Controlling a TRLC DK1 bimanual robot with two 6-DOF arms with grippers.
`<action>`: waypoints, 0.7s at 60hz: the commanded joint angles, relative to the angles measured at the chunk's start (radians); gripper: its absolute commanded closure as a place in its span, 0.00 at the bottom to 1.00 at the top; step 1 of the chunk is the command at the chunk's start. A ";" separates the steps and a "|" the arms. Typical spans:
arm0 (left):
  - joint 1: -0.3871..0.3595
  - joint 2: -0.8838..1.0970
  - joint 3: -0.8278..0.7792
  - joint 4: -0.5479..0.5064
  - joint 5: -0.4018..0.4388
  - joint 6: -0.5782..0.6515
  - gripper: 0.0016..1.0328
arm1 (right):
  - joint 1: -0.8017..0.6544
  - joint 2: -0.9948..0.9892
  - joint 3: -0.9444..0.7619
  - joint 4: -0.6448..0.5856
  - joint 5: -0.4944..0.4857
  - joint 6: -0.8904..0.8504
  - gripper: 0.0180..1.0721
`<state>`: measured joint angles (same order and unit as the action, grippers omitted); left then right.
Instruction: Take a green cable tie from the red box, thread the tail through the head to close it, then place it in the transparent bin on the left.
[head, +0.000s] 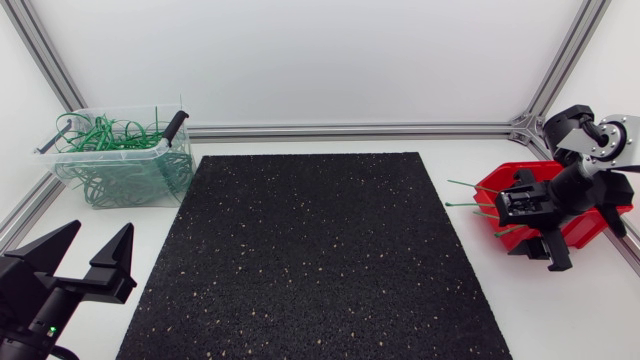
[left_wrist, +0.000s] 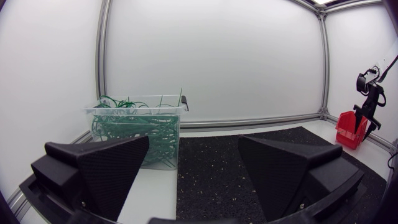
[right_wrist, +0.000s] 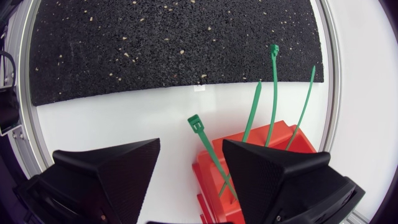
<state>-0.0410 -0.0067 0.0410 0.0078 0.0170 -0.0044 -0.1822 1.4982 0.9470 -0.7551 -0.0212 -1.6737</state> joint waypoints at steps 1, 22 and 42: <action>-0.007 -0.003 -0.038 -0.026 -0.005 -0.020 0.03 | 0.012 -0.003 -0.040 0.046 0.004 -0.024 0.44; -0.007 -0.003 -0.038 -0.028 -0.006 -0.020 0.03 | 0.012 -0.053 -0.097 0.165 0.012 -0.052 0.75; -0.008 -0.003 -0.038 -0.028 -0.006 -0.020 0.03 | 0.012 -0.087 -0.106 0.163 0.015 -0.069 0.94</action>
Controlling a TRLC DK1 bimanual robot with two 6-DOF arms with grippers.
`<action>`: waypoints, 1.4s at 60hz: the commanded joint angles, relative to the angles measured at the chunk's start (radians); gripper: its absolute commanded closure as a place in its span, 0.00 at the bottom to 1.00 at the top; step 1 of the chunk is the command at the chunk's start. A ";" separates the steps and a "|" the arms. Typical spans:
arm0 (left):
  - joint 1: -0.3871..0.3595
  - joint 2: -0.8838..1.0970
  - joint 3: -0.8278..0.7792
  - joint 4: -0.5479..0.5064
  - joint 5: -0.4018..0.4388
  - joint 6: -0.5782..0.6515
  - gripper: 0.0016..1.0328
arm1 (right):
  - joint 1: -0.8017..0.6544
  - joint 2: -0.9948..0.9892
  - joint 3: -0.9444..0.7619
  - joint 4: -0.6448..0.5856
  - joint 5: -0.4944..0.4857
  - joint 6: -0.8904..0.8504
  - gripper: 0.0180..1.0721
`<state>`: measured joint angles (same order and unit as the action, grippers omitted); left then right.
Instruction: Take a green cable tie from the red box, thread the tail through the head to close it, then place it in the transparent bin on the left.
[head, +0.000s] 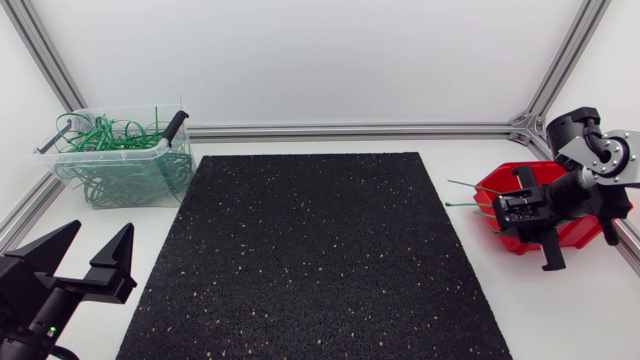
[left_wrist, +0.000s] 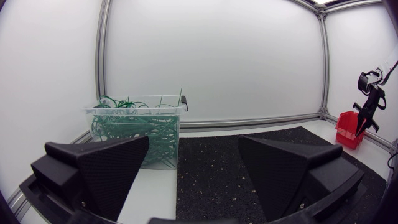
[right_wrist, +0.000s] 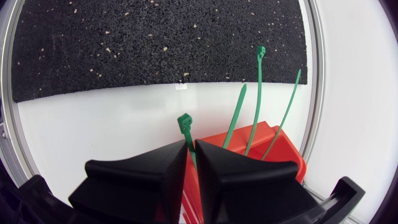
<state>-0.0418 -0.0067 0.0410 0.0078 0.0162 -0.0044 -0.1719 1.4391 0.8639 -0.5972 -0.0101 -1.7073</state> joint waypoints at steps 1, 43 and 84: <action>-0.007 -0.003 -0.038 -0.028 -0.007 -0.020 0.03 | 0.003 -0.032 -0.025 0.005 0.002 -0.035 0.94; -0.006 -0.006 -0.039 -0.022 -0.007 -0.019 0.03 | 0.015 -0.295 0.317 -0.320 -0.286 0.193 0.94; -0.007 -0.007 -0.039 -0.017 -0.005 -0.017 0.03 | 0.784 -0.490 0.561 -0.486 0.006 0.914 0.95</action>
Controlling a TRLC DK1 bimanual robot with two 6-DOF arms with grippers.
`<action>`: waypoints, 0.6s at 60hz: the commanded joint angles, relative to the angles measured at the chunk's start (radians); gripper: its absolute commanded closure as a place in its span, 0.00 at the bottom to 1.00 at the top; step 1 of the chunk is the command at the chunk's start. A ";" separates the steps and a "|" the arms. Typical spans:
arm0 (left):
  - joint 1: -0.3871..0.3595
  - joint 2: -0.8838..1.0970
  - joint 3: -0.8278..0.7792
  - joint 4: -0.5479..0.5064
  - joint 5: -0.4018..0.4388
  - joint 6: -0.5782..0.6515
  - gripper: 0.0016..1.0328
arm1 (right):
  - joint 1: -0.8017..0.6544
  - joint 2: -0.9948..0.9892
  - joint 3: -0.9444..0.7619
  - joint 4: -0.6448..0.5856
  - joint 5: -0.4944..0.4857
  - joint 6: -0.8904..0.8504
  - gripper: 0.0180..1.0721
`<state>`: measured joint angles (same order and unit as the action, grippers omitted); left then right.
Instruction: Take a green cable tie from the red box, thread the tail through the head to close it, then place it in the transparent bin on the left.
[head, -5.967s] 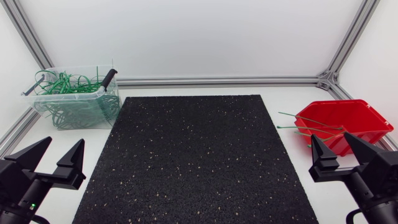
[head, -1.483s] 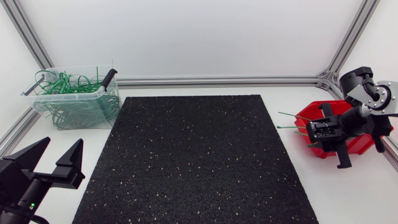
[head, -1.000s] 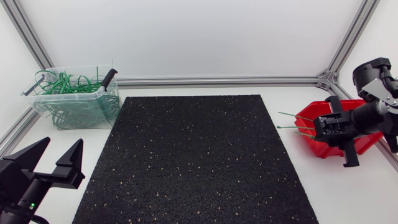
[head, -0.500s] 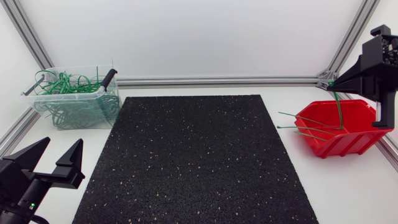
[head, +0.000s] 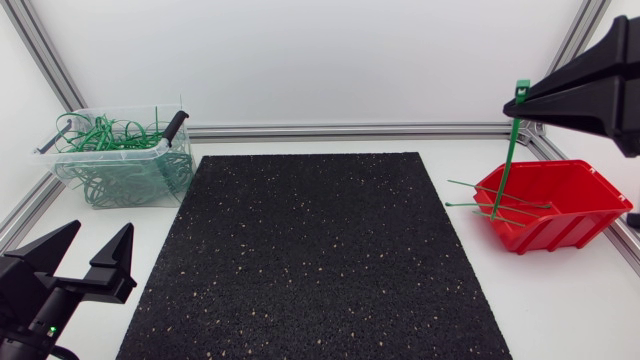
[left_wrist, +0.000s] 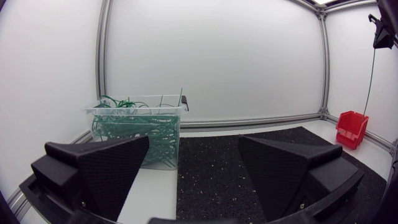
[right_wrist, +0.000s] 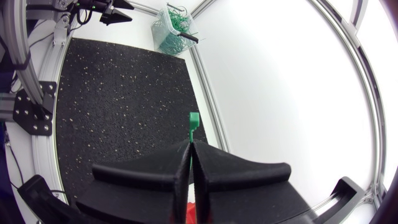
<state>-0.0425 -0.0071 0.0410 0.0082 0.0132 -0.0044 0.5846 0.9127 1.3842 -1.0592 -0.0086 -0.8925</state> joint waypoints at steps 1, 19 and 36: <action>-0.010 -0.007 -0.039 -0.017 -0.002 -0.017 0.03 | 0.032 0.040 0.045 -0.024 -0.005 0.112 0.95; -0.016 -0.005 -0.007 -0.017 0.083 -0.022 0.03 | 0.060 0.181 0.067 -0.062 -0.197 0.359 0.95; 0.000 0.136 0.120 -0.048 0.200 -0.134 0.03 | -0.006 0.324 0.070 -0.084 -0.410 0.420 0.95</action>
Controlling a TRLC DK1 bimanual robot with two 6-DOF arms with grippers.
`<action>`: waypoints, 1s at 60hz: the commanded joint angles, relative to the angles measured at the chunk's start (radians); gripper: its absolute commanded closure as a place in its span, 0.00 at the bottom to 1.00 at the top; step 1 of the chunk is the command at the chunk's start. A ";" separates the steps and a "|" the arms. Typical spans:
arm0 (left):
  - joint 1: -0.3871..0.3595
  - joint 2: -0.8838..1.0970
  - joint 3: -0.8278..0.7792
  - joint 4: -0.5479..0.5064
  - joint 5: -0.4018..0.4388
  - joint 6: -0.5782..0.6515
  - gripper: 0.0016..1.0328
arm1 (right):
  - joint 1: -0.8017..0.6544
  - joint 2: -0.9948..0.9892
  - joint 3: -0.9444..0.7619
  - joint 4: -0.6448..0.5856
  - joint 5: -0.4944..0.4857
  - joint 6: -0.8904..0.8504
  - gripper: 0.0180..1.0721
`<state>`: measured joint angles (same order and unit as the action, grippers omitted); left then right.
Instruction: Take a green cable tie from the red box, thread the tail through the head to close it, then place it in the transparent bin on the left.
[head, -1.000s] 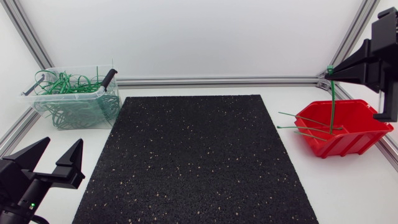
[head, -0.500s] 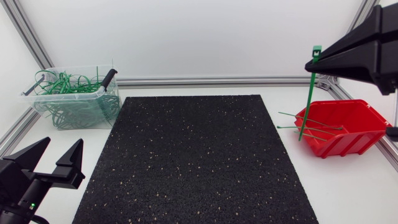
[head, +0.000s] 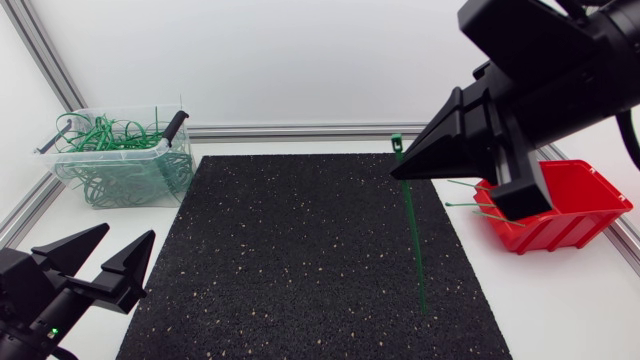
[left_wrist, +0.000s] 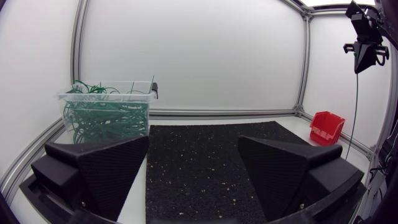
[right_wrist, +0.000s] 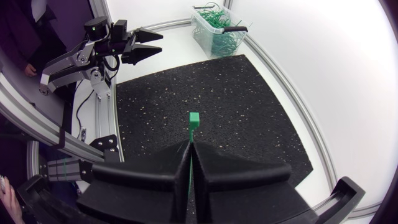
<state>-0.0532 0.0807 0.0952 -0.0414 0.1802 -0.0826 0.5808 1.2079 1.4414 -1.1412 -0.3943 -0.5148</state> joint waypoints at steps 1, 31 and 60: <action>0.015 0.062 0.077 -0.002 0.048 -0.065 0.03 | -0.002 0.038 0.013 0.000 -0.029 0.052 0.95; -0.004 0.462 0.324 -0.005 0.475 -0.183 0.03 | -0.030 0.171 -0.053 0.095 -0.285 0.156 0.95; -0.349 0.755 0.517 0.035 0.594 -0.258 0.03 | -0.088 0.288 -0.113 0.218 -0.555 0.151 0.95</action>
<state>-0.3565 0.7910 0.5705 -0.0216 0.7563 -0.3084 0.5068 1.4673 1.3582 -0.9379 -0.9207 -0.3733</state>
